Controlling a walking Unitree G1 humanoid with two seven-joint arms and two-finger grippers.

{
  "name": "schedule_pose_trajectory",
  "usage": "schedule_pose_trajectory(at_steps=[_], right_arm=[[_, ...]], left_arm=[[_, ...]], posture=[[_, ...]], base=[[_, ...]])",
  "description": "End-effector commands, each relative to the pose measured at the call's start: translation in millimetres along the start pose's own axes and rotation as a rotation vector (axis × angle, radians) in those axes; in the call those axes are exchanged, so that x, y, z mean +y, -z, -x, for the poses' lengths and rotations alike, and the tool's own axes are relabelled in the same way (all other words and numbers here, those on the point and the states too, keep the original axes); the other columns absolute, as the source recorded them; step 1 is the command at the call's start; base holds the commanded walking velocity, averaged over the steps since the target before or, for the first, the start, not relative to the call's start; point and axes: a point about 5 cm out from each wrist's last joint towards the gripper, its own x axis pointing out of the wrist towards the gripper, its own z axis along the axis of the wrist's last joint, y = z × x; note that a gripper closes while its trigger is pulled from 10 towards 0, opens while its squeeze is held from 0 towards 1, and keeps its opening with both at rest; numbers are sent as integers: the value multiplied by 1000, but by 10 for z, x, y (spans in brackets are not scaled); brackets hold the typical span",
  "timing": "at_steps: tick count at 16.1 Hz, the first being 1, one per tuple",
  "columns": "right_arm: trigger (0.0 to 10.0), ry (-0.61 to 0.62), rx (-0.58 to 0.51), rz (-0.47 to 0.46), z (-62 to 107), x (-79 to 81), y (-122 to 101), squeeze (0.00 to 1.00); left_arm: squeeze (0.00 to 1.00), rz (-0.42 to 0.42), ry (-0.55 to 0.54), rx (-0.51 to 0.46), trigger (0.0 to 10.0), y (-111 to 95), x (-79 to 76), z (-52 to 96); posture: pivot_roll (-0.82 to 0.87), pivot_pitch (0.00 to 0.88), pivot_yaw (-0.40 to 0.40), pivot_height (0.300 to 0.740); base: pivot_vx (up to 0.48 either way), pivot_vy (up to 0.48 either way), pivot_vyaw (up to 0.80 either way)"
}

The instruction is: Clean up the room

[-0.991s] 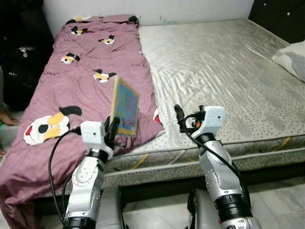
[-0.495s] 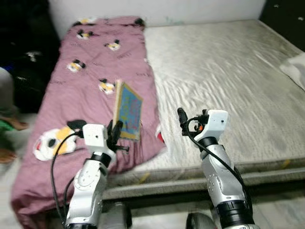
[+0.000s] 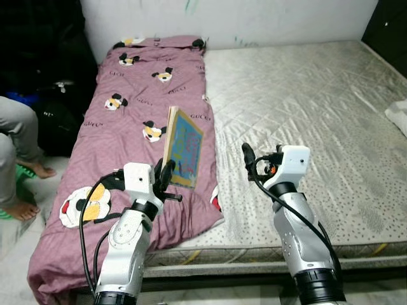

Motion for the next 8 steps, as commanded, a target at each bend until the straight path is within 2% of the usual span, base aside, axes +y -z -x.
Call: schedule_pose_trajectory(at_steps=[1, 4, 5, 6, 8], right_arm=[[10000, -20, -5, 4, 3, 60, -25, 0], [10000, -23, 1, 12, -1, 50, -29, 0], [10000, -24, 3, 14, 0, 48, -29, 0], [10000, -25, 13, 21, 5, 52, -19, 0], [10000, -26, 16, 18, 16, 58, -8, 0]], left_arm=[[0, 3, 13, -20, 0, -45, -22, -21], [0, 13, 25, -9, 0, -16, -73, -32], [0, 18, 21, -9, 2471, -21, -74, -38], [0, 21, -3, -3, 10000, -25, -65, -53], [0, 38, -21, -15, 10000, -37, -62, -67]], posture=[[-28, 17, 45, 740], [-28, 17, 45, 740], [-28, 17, 45, 740], [-28, 17, 45, 740], [-33, 10, 38, 740]], base=[[0, 0, 0], [0, 0, 0], [0, 0, 0], [0, 0, 0], [0, 0, 0]])
